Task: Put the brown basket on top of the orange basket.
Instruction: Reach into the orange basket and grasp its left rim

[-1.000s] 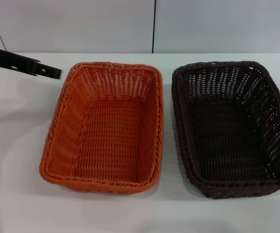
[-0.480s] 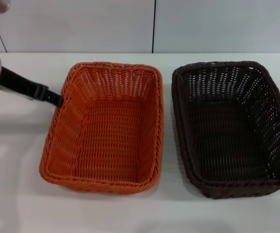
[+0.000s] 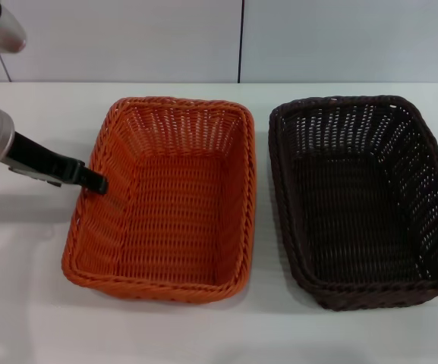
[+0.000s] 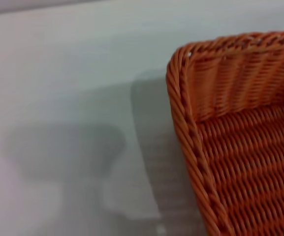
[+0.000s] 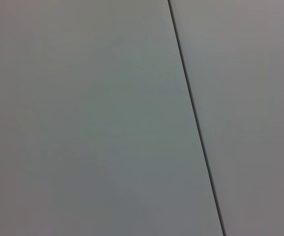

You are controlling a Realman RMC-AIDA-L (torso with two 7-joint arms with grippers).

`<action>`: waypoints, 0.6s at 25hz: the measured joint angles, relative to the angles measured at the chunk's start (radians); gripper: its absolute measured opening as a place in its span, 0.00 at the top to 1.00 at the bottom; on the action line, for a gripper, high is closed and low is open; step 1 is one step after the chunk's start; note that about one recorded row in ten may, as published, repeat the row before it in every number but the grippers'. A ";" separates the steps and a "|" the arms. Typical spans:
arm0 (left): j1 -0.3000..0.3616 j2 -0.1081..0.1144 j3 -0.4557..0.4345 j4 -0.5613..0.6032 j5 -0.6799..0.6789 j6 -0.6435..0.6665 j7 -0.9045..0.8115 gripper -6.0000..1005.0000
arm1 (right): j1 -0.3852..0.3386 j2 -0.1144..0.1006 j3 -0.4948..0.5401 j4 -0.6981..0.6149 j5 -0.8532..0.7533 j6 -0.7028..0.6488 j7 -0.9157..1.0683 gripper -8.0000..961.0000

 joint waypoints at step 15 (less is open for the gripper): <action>-0.020 -0.003 0.020 -0.132 0.002 -0.073 0.041 0.31 | -0.002 0.000 0.000 0.001 -0.001 -0.006 -0.001 0.31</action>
